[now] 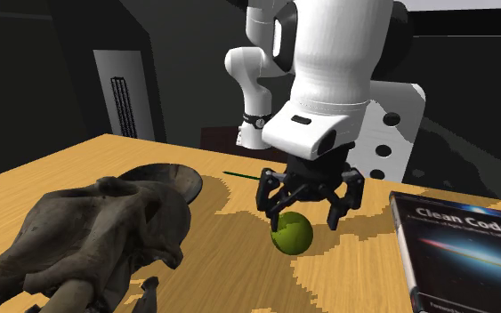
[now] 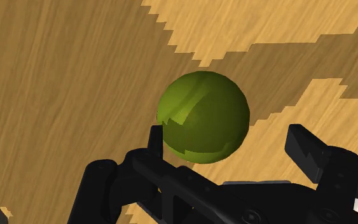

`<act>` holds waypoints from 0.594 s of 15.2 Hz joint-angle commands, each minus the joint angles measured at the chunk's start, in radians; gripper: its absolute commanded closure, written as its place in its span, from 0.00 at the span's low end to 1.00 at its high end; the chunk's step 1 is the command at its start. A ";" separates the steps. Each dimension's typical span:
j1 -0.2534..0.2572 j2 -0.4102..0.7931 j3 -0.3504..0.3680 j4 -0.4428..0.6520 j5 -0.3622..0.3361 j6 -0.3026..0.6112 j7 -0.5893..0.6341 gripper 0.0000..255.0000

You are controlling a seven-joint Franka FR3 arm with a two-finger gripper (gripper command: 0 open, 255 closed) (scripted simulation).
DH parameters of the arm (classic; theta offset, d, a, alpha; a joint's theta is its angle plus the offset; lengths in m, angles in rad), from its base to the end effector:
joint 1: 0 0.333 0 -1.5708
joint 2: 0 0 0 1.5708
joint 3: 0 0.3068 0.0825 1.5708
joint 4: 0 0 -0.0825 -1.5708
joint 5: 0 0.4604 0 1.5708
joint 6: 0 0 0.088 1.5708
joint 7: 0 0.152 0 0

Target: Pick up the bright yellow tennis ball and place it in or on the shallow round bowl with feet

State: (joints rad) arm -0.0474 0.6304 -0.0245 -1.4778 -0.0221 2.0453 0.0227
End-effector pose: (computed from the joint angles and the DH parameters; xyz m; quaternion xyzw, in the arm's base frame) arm 0.7615 -0.0551 0.2103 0.9986 -0.0398 -0.0318 0.0162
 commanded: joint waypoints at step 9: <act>-0.001 0.014 0.000 -0.017 0.000 0.031 0.000 0.00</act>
State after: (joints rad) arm -0.0489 0.6426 -0.0259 -1.4937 -0.0230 2.0765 0.0230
